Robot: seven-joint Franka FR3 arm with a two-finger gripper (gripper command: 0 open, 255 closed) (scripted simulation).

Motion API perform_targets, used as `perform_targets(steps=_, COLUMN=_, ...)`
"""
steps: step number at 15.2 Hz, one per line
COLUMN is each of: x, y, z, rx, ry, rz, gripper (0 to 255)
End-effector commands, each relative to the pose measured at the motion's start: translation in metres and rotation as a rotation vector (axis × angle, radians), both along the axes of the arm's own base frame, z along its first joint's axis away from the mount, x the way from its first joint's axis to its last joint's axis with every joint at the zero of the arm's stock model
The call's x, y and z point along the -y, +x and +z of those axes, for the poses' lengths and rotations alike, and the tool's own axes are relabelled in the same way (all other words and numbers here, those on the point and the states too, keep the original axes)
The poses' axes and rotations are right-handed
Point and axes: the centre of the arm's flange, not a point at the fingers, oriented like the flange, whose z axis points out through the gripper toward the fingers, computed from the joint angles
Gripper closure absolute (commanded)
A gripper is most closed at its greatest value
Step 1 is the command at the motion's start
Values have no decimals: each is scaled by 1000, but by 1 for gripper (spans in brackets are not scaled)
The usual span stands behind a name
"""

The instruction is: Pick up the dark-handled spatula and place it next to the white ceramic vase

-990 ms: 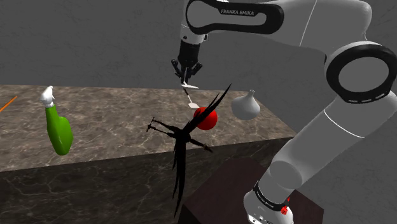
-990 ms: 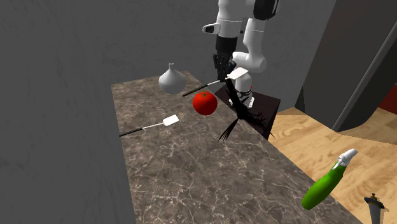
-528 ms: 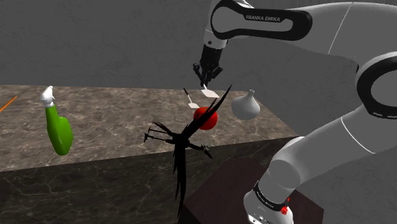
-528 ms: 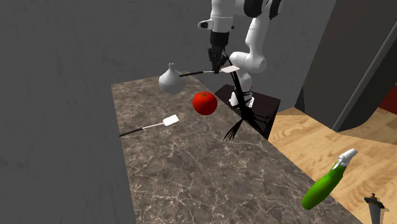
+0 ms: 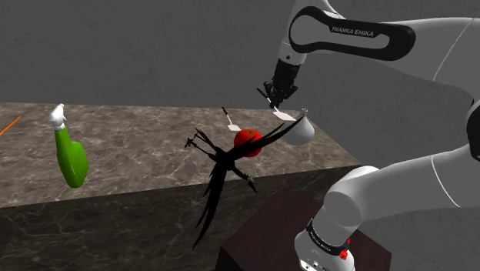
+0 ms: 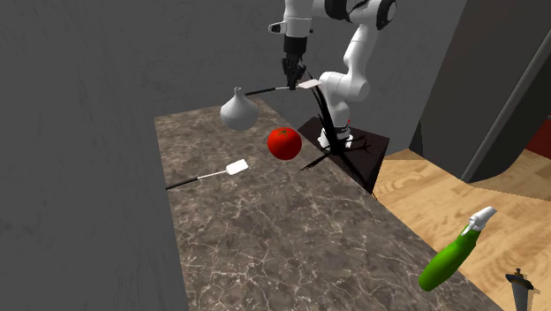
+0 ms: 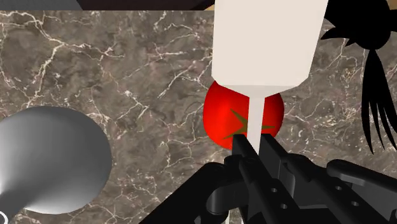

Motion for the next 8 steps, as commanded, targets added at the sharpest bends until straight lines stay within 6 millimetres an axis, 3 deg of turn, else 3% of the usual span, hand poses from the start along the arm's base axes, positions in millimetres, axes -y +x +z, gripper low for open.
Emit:
perform_targets(steps=1, x=18, y=-17, z=-2, rx=0, ry=0, rz=1, gripper=255)
perform_targets(steps=5, x=52, y=-51, z=-2, rx=0, ry=0, rz=1, gripper=255)
perform_targets(steps=8, x=52, y=-51, z=-18, rx=0, ry=0, rz=1, gripper=255)
